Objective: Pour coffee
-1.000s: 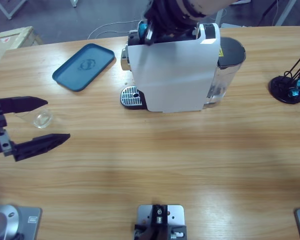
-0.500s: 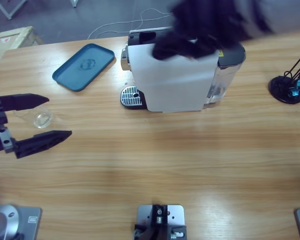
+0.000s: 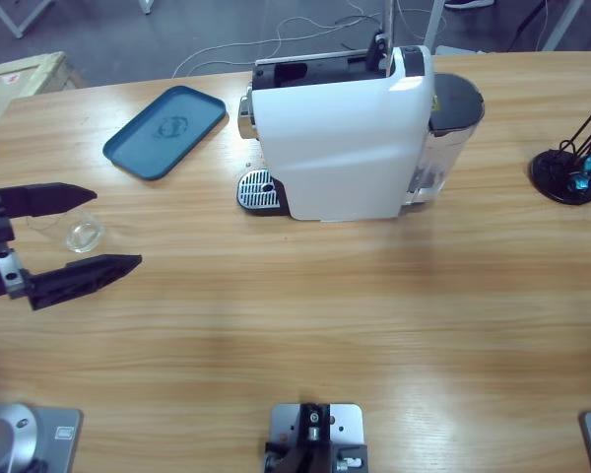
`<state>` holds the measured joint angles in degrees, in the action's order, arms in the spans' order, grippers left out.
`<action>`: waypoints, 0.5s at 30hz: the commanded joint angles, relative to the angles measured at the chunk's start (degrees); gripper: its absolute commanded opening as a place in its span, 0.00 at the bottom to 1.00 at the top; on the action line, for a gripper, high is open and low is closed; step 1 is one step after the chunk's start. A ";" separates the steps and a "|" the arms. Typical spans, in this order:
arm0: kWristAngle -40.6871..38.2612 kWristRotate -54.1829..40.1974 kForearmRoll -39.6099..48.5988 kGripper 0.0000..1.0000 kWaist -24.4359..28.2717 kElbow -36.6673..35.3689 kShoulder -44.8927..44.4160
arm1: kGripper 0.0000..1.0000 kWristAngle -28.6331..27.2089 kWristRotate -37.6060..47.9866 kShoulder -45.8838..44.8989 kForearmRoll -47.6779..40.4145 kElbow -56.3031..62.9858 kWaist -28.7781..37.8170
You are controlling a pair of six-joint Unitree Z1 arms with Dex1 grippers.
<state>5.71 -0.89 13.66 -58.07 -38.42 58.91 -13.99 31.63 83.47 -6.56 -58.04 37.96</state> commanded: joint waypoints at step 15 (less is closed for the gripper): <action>-0.17 0.45 -0.31 0.99 0.15 0.87 1.06 | 0.00 8.59 2.40 18.27 -12.48 -8.20 8.84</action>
<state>5.71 -0.89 13.65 -58.07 -38.42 59.38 -5.15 34.41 93.51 -19.15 -63.49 43.06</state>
